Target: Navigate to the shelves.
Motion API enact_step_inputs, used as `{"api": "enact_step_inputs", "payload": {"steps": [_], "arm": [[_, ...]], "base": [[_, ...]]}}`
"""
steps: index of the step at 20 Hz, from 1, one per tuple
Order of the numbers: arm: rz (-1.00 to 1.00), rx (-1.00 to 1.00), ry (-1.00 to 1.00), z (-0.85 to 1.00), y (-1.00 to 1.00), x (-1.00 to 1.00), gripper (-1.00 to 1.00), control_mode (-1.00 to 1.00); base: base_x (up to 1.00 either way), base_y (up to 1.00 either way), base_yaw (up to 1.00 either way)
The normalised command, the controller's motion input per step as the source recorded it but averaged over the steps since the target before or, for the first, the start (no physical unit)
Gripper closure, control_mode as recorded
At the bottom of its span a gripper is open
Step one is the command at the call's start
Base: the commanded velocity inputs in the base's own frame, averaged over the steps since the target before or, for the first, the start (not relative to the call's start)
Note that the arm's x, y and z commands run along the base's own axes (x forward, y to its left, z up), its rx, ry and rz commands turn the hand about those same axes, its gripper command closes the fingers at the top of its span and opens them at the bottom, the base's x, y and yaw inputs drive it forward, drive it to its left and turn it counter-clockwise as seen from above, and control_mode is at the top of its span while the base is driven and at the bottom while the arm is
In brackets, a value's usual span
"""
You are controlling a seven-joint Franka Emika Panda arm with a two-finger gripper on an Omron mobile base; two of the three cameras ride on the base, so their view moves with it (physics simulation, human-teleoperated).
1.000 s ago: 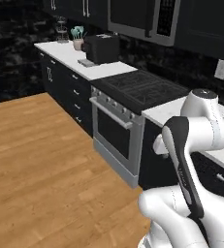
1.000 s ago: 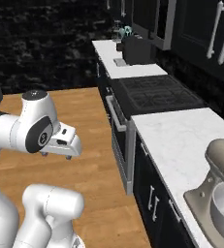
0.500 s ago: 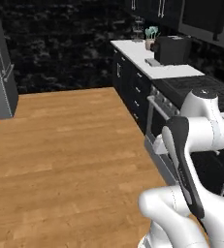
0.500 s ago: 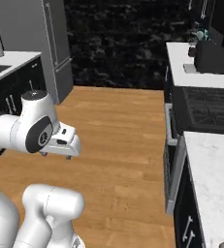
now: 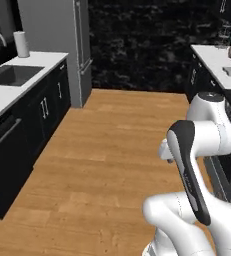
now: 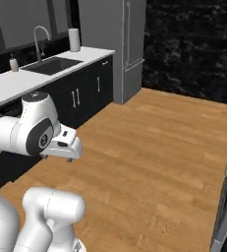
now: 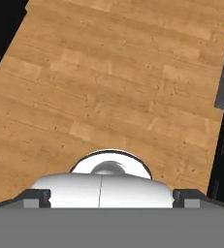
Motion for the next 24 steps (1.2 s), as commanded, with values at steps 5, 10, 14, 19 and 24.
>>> {"api": "enact_step_inputs", "payload": {"steps": [5, 10, 14, 19, 24], "arm": [[0.00, 0.00, 0.00, 0.00, 0.00, 0.00, -1.00, 1.00], [0.00, 0.00, 0.00, 0.00, 0.00, 0.00, -1.00, 1.00], [0.00, 0.00, 0.00, 0.00, 0.00, 0.00, -1.00, 1.00], [0.00, 0.00, 0.00, 0.00, 0.00, 0.00, -1.00, 1.00], [0.00, 0.00, 0.00, 0.00, 0.00, 0.00, -1.00, 1.00]], "base": [[0.03, -0.01, 0.75], [0.15, 0.00, 0.80], [0.49, 0.00, 0.77], [0.91, -0.18, 0.69], [1.00, -0.49, 0.53]]}}
